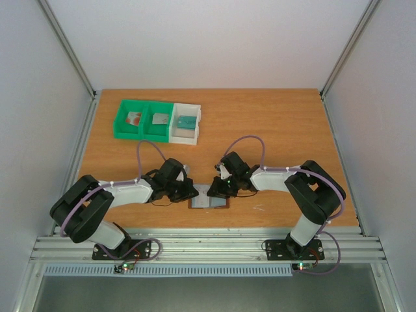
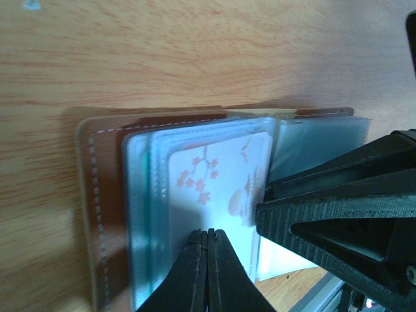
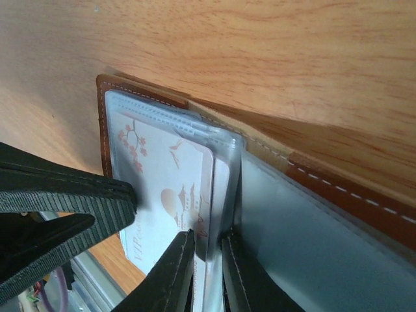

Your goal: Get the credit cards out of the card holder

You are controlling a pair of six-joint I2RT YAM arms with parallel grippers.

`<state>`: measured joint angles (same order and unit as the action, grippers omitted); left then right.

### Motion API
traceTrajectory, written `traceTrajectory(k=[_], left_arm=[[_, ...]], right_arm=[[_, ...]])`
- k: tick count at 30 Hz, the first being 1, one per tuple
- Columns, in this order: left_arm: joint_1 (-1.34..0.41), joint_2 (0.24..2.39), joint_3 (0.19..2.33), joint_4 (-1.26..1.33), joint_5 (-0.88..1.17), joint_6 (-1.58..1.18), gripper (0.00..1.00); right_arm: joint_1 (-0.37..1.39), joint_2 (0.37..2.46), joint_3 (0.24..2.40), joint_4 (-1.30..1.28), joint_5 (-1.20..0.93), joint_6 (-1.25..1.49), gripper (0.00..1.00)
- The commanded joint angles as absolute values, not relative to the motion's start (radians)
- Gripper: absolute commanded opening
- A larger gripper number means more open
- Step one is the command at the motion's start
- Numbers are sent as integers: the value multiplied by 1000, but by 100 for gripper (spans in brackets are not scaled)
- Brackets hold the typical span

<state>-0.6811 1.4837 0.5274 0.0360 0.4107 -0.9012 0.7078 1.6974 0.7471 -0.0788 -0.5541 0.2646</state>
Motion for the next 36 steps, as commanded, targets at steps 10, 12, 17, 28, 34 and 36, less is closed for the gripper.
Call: traceTrajectory(k=[10, 12, 17, 28, 34, 36], left_arm=[[-685, 1498, 482, 49, 408, -900, 19], [-686, 1471, 483, 43, 410, -904, 24], [-684, 1437, 491, 38, 428, -913, 30], [-685, 1379, 508, -64, 409, -893, 36], [-685, 1384, 500, -58, 394, -887, 26], [-685, 1408, 496, -52, 393, -879, 16]], right_arm=[[713, 1688, 726, -111, -482, 256, 2], [713, 1662, 720, -127, -464, 250, 1], [713, 1600, 725, -157, -476, 260, 1], [715, 1626, 716, -68, -582, 325, 13], [716, 1710, 716, -10, -647, 363, 16], [716, 1729, 716, -22, -640, 355, 16]])
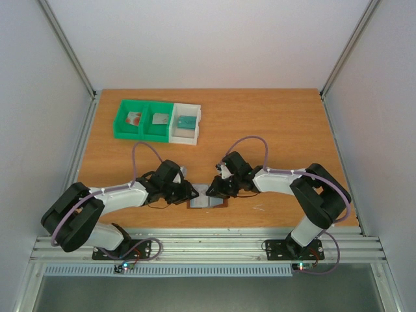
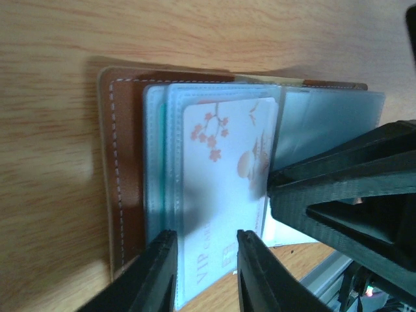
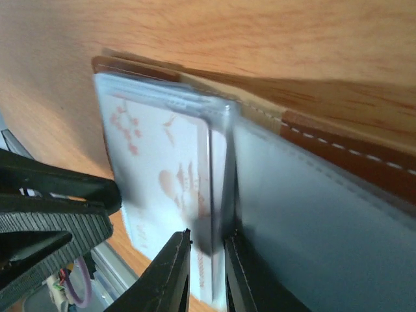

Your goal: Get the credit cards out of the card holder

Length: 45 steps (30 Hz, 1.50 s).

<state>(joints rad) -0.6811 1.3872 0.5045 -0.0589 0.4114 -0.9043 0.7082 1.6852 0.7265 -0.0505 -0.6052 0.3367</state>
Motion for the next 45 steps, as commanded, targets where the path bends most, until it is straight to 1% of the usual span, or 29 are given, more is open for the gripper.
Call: traceTrajectory(k=[1, 4, 8, 11, 12, 14, 16, 18, 24, 28, 32, 36, 40, 45], left_arm=[[-686, 1421, 498, -52, 393, -873, 11], [-686, 1441, 485, -34, 392, -876, 1], [-686, 1432, 483, -77, 366, -865, 0], [-686, 1426, 482, -105, 342, -855, 0], [-685, 1428, 477, -104, 340, -854, 2], [-686, 1432, 465, -87, 343, -860, 9], [-685, 1439, 450, -63, 349, -869, 12], [-684, 1446, 437, -41, 356, -879, 11], [-685, 1456, 422, 37, 363, -893, 5], [-686, 1440, 420, 57, 366, -907, 4], [-686, 1432, 417, 54, 359, -903, 3], [-686, 1431, 413, 64, 358, -906, 2], [-685, 1433, 407, 75, 355, -908, 2], [-686, 1433, 402, 76, 351, -911, 2]], right_arm=[[716, 1736, 716, -30, -632, 349, 16], [716, 1744, 708, -39, -623, 337, 14], [715, 1715, 704, -72, -575, 313, 5], [714, 1676, 705, -106, -523, 286, 2], [715, 1663, 705, -114, -504, 280, 1], [715, 1643, 699, -123, -480, 273, 1], [713, 1631, 692, -118, -481, 275, 1], [714, 1625, 685, -108, -496, 279, 1], [713, 1613, 679, -82, -524, 289, 1], [713, 1639, 692, -71, -537, 277, 12], [709, 1658, 680, -52, -531, 277, 14], [709, 1672, 671, -26, -544, 290, 10], [702, 1669, 668, -27, -542, 284, 2], [691, 1628, 647, -29, -543, 296, 1]])
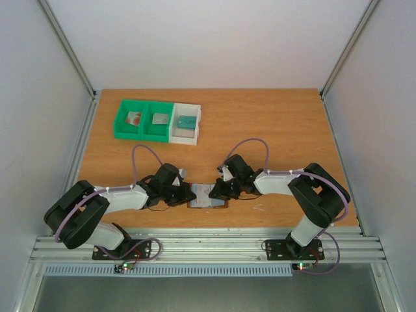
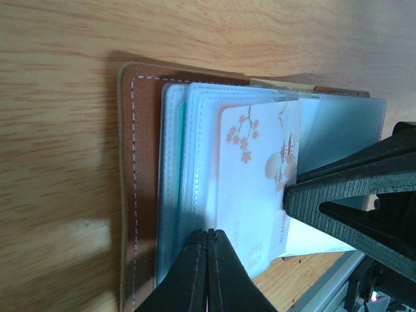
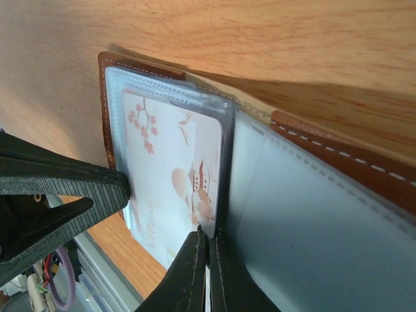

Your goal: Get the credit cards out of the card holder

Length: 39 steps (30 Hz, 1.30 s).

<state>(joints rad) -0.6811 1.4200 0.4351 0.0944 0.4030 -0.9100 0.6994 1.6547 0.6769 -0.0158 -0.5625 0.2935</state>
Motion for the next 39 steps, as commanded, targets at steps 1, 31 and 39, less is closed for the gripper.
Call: traceTrajectory(k=[1, 31, 39], left_arm=[[-686, 1434, 402, 76, 351, -913, 2], [-687, 1053, 475, 93, 454, -1038, 35], [-687, 969, 419, 329, 531, -1135, 50]], right_arm=[[689, 1614, 641, -36, -542, 295, 1], [680, 1157, 675, -252, -557, 309, 1], [681, 1034, 630, -55, -647, 447, 1]])
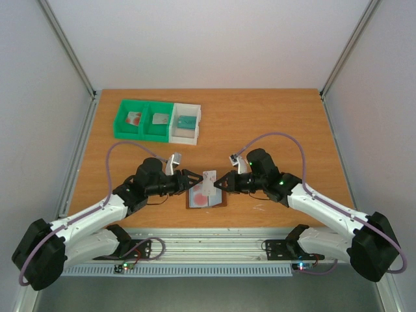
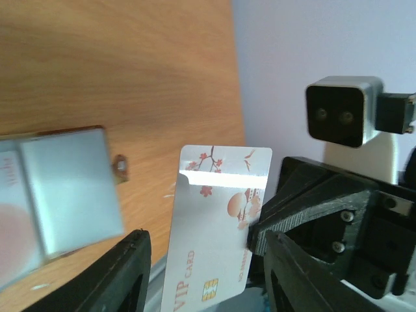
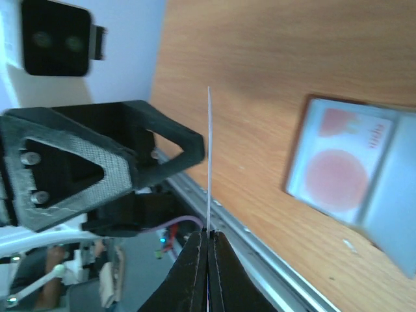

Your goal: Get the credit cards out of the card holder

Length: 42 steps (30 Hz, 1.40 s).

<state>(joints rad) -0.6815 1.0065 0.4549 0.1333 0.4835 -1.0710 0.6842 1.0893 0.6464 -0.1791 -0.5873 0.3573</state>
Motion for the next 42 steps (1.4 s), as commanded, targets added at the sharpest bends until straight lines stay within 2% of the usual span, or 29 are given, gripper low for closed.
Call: traceTrajectory(k=[1, 6, 8, 11, 12, 14, 18, 23, 26, 32, 42], left_arm=[[-687, 964, 410, 365, 537, -1147, 50], [-685, 972, 366, 550, 566, -1232, 45], [-686, 985, 360, 583, 570, -1259, 35], [-687, 1000, 337, 670, 572, -1302, 7], [-687, 1005, 335, 687, 579, -1313, 2], [-687, 1010, 332, 709, 597, -1322, 1], [-687, 1006, 315, 713, 623, -1282, 0], [-686, 1009, 333, 566, 696, -1145, 0], [-685, 1021, 352, 505, 758, -1105, 0], [-686, 993, 416, 245, 805, -975, 1], [-687, 901, 431, 115, 890, -911, 0]], right_arm=[[681, 1022, 627, -36, -651, 457, 1], [681, 1004, 607, 52, -695, 506, 1], [680, 1003, 599, 67, -709, 518, 1], [682, 991, 579, 70, -720, 518, 1], [681, 983, 576, 65, -723, 513, 1], [681, 965, 578, 23, -720, 467, 4], [681, 889, 660, -293, -623, 267, 13], [681, 831, 849, -649, -527, 25, 29], [681, 842, 936, -776, -521, -76, 33], [680, 883, 982, -826, -559, -137, 34], [681, 1023, 970, -760, -744, -156, 36]])
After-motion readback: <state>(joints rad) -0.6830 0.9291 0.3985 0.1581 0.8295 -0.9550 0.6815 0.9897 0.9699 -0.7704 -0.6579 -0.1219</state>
